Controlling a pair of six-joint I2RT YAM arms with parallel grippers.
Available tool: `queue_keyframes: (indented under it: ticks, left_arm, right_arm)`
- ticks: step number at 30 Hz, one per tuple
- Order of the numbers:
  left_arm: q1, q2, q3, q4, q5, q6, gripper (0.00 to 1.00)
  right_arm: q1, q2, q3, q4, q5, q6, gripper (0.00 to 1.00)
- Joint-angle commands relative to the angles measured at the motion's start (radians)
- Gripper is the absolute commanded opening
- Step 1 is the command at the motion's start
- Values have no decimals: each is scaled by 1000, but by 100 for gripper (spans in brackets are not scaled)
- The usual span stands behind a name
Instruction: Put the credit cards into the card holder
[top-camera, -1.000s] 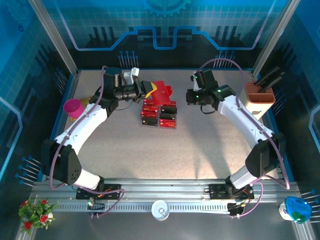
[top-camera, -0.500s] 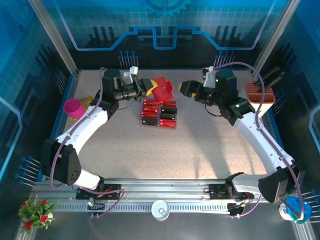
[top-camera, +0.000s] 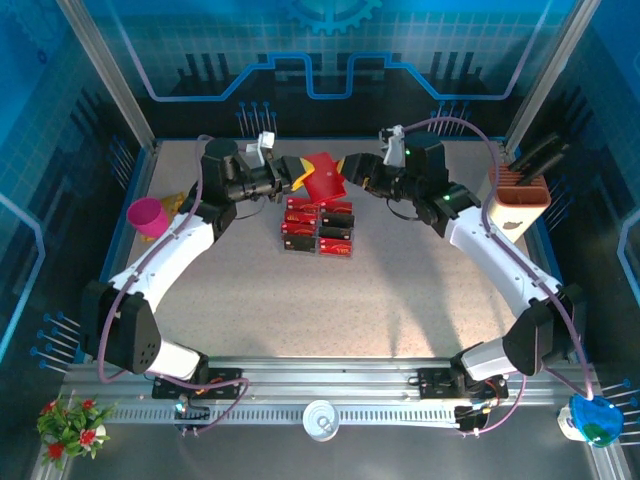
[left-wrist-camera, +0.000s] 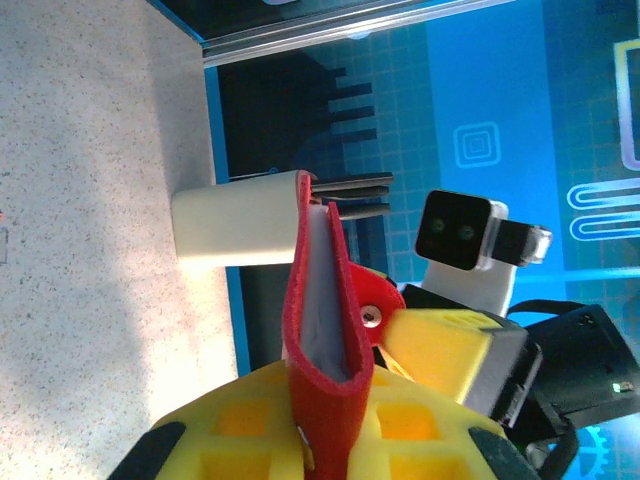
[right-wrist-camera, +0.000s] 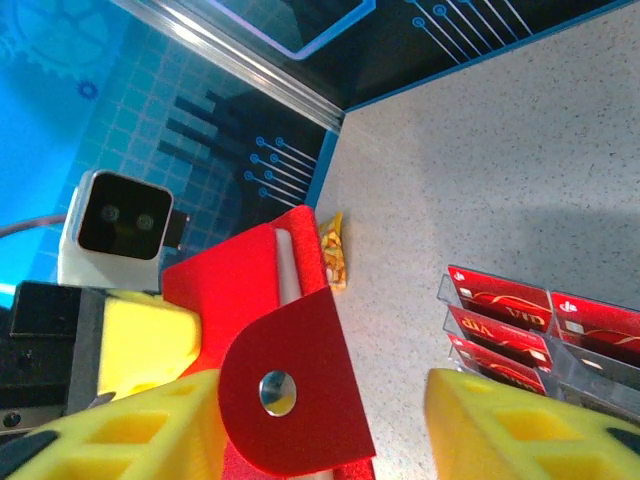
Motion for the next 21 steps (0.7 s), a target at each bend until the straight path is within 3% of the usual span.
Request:
queue_keyframes:
  ticks: [1,6,21]
  left_arm:
    - [2,-34,-24,103,11,-44,0]
    - [2,-28,-36,178,-1,-84,0]
    - [2,-1,-36,293,-15,-146,0]
  right_arm:
    - [-27,-34,-59,82,-13,59,49]
    - [-40,-39,-111,146,-42,112,43]
    - [-89,-40,-264,491,-130,381,42]
